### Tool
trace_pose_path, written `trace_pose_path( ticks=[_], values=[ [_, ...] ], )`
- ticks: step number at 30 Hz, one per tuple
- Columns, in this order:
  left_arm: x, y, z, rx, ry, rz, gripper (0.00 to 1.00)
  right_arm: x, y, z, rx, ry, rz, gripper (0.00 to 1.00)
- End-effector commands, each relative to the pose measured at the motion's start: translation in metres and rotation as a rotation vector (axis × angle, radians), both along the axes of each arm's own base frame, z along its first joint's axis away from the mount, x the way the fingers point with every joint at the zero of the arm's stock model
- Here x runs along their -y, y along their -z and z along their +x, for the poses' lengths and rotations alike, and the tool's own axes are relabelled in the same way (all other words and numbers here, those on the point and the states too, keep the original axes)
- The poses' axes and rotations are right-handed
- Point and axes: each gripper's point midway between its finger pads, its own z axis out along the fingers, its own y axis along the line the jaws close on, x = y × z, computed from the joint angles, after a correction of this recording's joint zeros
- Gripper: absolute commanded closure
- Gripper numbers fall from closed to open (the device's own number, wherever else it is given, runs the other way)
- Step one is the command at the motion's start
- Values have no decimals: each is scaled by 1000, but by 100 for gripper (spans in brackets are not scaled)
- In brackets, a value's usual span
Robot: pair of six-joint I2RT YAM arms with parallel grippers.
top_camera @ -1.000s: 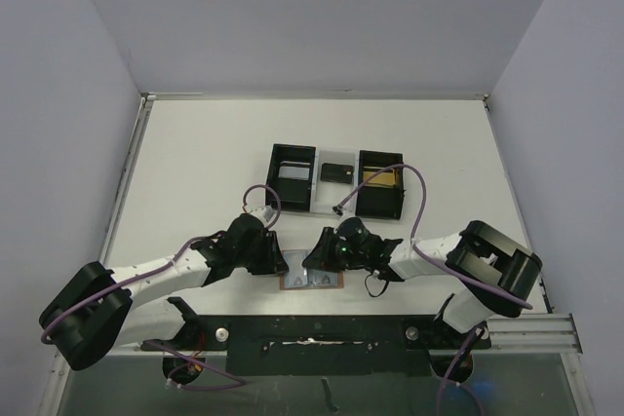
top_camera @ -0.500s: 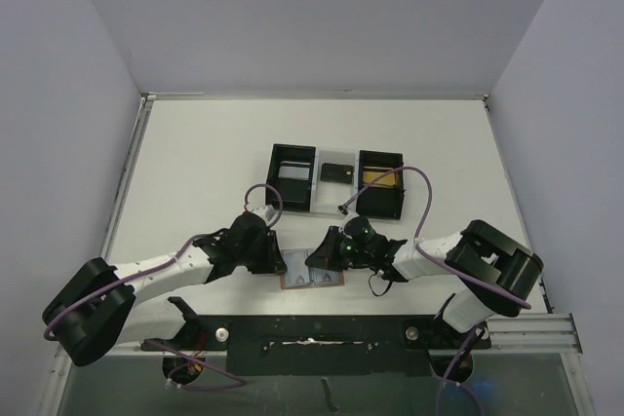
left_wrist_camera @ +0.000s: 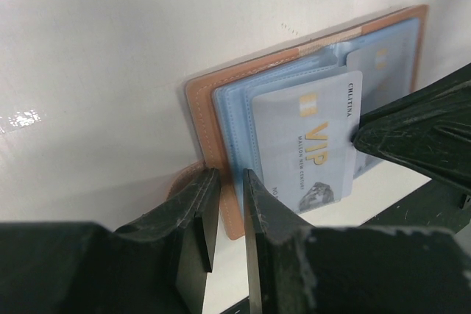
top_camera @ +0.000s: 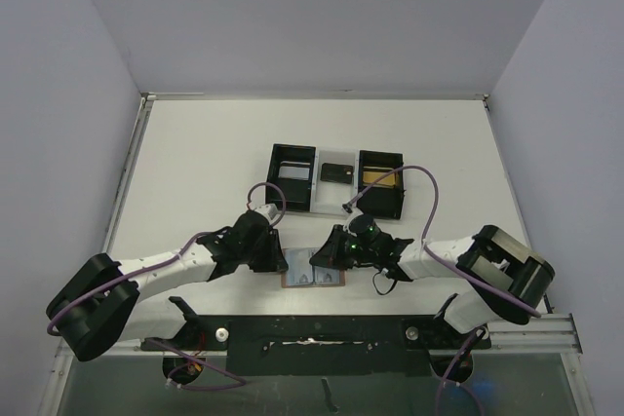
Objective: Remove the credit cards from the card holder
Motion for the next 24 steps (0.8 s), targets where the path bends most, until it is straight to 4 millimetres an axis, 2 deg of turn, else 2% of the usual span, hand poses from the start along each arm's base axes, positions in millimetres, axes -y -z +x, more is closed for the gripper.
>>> trace_pose_path(
  ticks=[1,6,12,15,19,22,24],
  values=[
    [-4,2,6,34,-3,43,81,-3,-20,10,67,-8,30,100],
    [-3,1,7,42,3,41,81,-3,-26,6,82,-51,41,100],
    [0,-3,8,54,9,32,81,5,-21,7,73,-38,31,100],
    [0,-20,15,107,-30,17,79,4,-20,6,69,-44,37,100],
    [7,-57,27,216,-54,-78,71,-2,-19,6,60,-55,54,100],
    [18,-79,30,252,-27,-134,67,-1,-15,7,50,-41,52,100],
    [29,-86,28,247,18,-180,67,-1,-14,8,47,-31,51,100]
  ],
)
